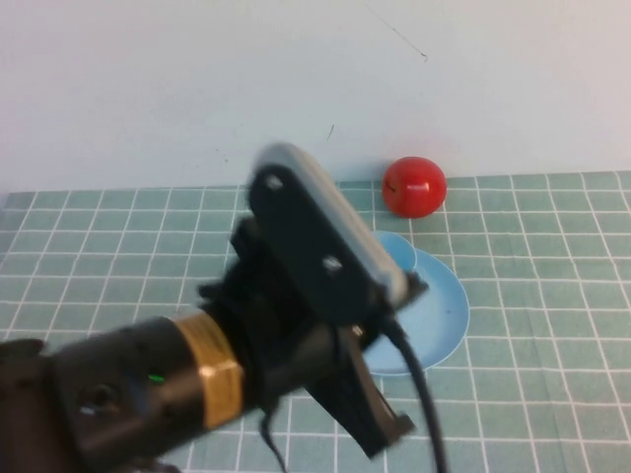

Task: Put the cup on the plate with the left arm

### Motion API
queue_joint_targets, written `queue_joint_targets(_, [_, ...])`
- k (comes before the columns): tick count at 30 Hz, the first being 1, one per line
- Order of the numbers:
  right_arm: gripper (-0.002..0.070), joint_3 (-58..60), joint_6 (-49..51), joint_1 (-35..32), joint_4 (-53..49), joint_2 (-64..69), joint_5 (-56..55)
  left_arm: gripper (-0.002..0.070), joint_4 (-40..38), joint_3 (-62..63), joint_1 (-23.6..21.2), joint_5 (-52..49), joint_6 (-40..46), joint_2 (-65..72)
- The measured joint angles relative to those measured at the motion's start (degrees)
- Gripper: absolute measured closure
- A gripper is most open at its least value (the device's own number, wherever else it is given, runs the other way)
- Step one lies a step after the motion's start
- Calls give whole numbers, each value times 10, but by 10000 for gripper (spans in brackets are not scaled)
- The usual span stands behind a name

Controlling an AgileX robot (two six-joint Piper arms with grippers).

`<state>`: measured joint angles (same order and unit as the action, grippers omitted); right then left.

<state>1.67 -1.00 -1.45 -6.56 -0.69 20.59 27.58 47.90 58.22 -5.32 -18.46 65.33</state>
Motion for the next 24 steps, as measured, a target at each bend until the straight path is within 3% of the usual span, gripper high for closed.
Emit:
queue_joint_targets(5, [678, 0, 0, 0, 0, 0, 0, 673, 13, 0, -83, 22, -23, -74])
queue_joint_targets(12, [678, 0, 0, 0, 0, 0, 0, 673, 14, -18, -251, 13, -181, -210])
queue_joint_targets(20, [678, 0, 0, 0, 0, 0, 0, 673, 15, -194, -415, 11, -246, -441])
queue_joint_targets(24, [678, 0, 0, 0, 0, 0, 0, 674, 15, -315, -463, -3, -268, -559])
